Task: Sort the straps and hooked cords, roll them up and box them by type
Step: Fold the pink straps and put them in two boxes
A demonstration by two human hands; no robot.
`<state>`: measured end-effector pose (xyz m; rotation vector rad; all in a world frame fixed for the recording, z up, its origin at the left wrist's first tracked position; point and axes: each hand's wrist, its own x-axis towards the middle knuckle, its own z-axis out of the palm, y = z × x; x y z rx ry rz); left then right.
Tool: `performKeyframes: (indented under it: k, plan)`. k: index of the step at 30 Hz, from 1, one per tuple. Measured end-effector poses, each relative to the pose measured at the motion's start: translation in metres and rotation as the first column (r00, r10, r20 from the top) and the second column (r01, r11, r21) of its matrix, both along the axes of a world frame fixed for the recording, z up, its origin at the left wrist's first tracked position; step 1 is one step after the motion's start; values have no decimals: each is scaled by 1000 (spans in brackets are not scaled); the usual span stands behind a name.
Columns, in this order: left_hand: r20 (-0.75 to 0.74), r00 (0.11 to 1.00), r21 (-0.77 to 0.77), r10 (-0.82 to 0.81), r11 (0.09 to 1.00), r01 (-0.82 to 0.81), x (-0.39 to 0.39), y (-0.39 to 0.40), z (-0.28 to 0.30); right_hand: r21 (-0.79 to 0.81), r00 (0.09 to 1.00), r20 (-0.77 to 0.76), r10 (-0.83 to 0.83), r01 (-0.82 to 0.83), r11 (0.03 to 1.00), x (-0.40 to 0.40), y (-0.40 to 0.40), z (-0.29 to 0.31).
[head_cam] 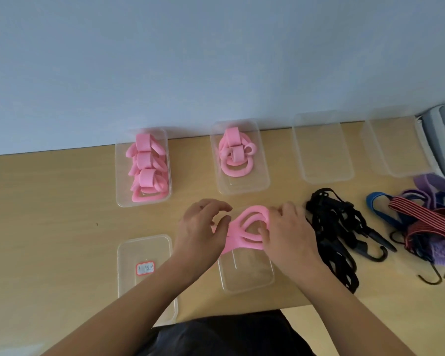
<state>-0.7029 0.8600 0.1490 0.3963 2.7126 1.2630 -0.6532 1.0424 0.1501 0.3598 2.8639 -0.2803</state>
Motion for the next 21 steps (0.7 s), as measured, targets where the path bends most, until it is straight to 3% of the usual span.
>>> performKeyframes:
  k: [3,6,9,13,17,21]
  plan:
    - [-15,1000,15,-23,1000,23,5,-2,5,-54,997,-68,-36,33,998,-3,-2,6]
    - [0,999,-16,-37,999,37,9,-7,7,-232,983,-168,-77,37,972,-1,-2,16]
    - [22,994,-84,-107,991,108,18,-13,15,-447,965,-236,-111,-6,895,6,-12,33]
    - [90,983,-45,-159,986,163,26,-18,36,-676,917,-307,-254,-23,737,9,-32,70]
    - [135,973,20,-185,983,184,30,-29,59,-705,868,-382,-318,-51,708,15,-45,106]
    - [196,966,191,-169,973,131,35,-34,87,-710,805,-463,-371,-86,699,26,-57,143]
